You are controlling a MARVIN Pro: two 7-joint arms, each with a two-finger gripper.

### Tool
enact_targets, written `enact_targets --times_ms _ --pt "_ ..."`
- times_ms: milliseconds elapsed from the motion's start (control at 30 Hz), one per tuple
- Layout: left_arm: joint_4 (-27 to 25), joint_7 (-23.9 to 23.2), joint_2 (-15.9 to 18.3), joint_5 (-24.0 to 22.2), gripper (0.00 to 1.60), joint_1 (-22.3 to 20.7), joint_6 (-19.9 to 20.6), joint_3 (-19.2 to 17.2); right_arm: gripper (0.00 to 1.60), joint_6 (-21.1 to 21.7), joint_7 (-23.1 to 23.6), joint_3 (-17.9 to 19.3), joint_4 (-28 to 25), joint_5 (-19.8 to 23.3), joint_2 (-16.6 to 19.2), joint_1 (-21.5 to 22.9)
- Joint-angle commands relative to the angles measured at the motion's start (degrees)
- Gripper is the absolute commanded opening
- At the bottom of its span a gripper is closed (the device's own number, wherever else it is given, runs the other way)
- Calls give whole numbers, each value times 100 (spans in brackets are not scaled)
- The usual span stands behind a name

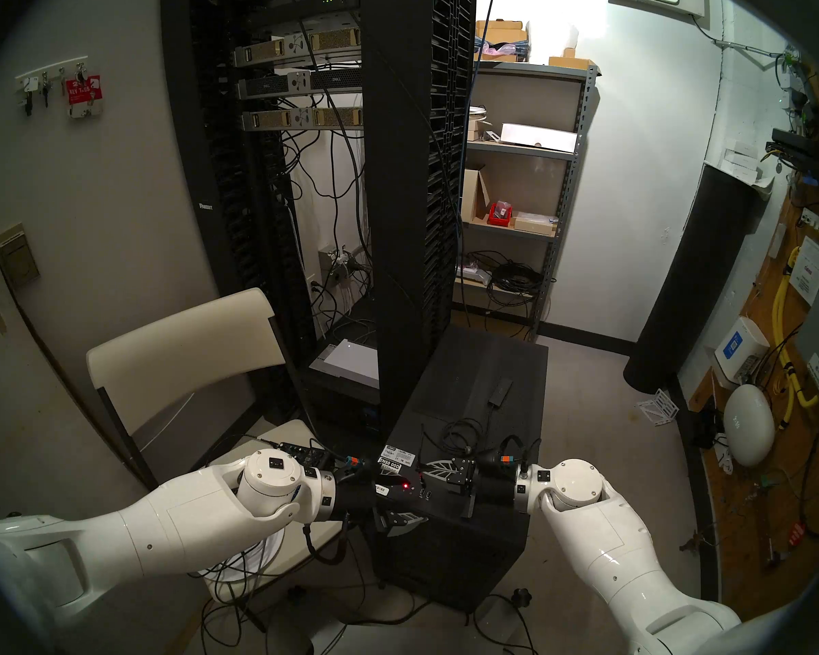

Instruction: Insert the cable into the workstation's USB slot

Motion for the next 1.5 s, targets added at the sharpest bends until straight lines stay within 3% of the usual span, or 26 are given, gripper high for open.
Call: enact_targets --times_ms 0,100,267,500,800,833,1067,1133,1233,1333,1467 --pt "-358 681 -14 -290 133 606 -220 -253 0 -28 -73 -8 -323 20 -89 -112" --pt "-365 1018 -74 -411 125 709 -338 -235 0 -3 -82 0 -432 26 -76 -179" --pt "-318 1148 -166 -430 109 722 -437 -219 0 33 -71 -3 -514 33 -67 -230" --pt "-201 1312 -391 -434 124 677 -568 -229 0 105 -50 -18 -579 29 -63 -276" --pt "-137 1420 -474 -360 120 557 -602 -232 0 129 -54 2 -560 6 -46 -290" --pt "-122 1461 -464 -335 110 537 -610 -234 0 139 -47 12 -578 10 -37 -294" --pt "-29 1405 -440 -346 97 496 -580 -223 0 146 -37 37 -616 18 -32 -304" --pt "-16 1398 -431 -344 79 503 -573 -218 0 151 -27 41 -622 21 -32 -301" --pt "5 1381 -431 -337 74 507 -570 -218 0 154 -11 43 -621 18 -35 -291" --pt "21 1374 -435 -322 56 513 -594 -224 0 161 1 45 -630 14 -38 -288" --pt "32 1342 -431 -319 51 512 -623 -236 0 185 31 40 -642 9 -40 -279"
